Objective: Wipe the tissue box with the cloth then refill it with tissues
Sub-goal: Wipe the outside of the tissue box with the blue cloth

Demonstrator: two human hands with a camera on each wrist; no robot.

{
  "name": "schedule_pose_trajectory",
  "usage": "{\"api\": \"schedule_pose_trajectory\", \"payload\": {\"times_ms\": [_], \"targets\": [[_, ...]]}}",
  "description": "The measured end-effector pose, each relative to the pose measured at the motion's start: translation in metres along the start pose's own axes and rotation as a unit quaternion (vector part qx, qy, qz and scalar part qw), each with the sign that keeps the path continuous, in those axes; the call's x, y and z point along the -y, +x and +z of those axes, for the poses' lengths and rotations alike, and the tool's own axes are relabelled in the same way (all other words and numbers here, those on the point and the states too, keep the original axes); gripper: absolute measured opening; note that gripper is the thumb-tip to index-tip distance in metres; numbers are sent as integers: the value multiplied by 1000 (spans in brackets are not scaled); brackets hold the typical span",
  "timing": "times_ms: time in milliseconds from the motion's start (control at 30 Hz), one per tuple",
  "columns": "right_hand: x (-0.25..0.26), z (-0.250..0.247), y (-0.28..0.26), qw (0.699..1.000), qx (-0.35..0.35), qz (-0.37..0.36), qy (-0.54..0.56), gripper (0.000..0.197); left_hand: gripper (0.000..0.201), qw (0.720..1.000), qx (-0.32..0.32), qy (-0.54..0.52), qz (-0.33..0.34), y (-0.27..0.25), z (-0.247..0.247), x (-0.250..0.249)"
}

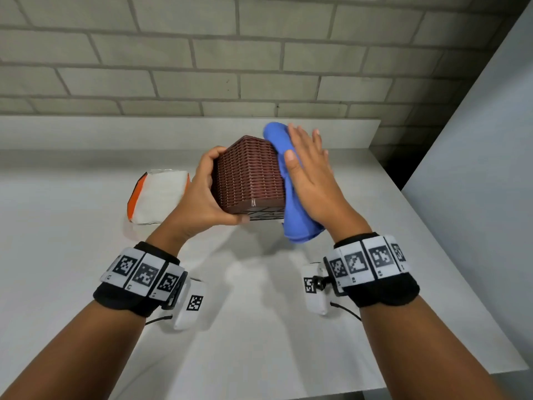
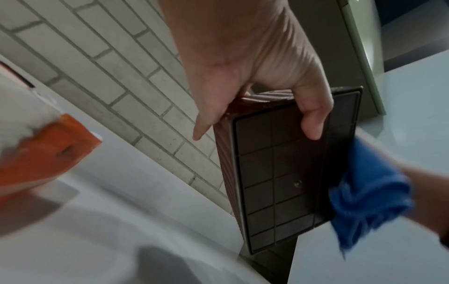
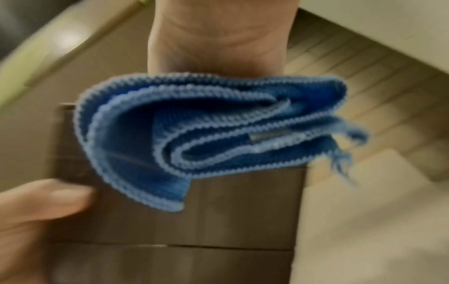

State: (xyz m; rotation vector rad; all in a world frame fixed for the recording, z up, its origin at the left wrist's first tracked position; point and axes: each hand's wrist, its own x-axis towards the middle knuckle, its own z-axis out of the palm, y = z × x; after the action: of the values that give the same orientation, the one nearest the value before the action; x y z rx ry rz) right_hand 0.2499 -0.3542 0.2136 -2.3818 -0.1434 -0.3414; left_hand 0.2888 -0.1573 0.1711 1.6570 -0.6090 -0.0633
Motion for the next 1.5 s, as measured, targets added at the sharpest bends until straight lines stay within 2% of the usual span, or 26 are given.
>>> {"api": "schedule_pose_trajectory", "payload": {"times_ms": [67, 133, 300, 400, 533, 600, 667, 767, 833, 900, 967, 1067, 1167, 1267, 1367, 1433, 1500], "targets": [[-9, 1, 2, 999, 6, 46, 5, 52, 102, 1000, 1, 3, -5, -1, -3, 2], [-6, 4, 2, 999, 7, 54, 0, 54, 105, 1000, -2, -1, -12, -2, -3, 4], [25, 19, -8, 1000, -2, -18, 9, 56, 109, 1000, 4, 18, -12, 2, 6, 3], [22, 16, -5, 999, 6, -38, 14, 54, 106, 1000, 3, 9, -12, 3, 8, 4], [-11, 7, 7, 999, -1, 31, 23, 53, 104, 1000, -5, -11, -11, 3, 1, 8], [-23, 3, 9, 995, 0, 68, 75, 53, 104, 1000, -2, -11, -9, 3, -2, 8], [-34, 2, 10, 978, 1, 107, 178, 55, 107, 1000, 3, -15, -6, 3, -4, 9], [-47, 0, 10, 926, 4, 176, 333, 58, 113, 1000, 12, -19, -7, 2, -4, 9], [-49, -2, 9, 891, 5, 213, 402, 54, 114, 1000, 22, -15, -4, 2, -4, 7], [-50, -3, 8, 877, 0, 224, 425, 51, 116, 999, 38, -13, -6, 4, -6, 1], [-50, -2, 7, 882, -11, 217, 418, 49, 123, 998, 53, 31, -17, 7, -7, -7], [-46, -1, 5, 888, -41, 210, 406, 42, 138, 981, 98, 161, -37, 15, -9, -8], [-44, 1, 0, 895, -64, 192, 397, 31, 151, 964, 158, 189, -100, 19, -13, -7], [-42, 3, -3, 901, -87, 181, 385, 31, 154, 965, 178, 132, -143, 17, -12, -10], [-41, 8, -5, 917, -113, 162, 347, 48, 145, 972, 122, -18, -201, 13, -5, -15], [-39, 10, -6, 926, -126, 142, 325, 52, 147, 971, 97, -45, -216, 13, 0, -15], [-37, 9, -7, 931, -139, 128, 311, 52, 139, 972, 84, -53, -214, 13, 3, -12]]}}
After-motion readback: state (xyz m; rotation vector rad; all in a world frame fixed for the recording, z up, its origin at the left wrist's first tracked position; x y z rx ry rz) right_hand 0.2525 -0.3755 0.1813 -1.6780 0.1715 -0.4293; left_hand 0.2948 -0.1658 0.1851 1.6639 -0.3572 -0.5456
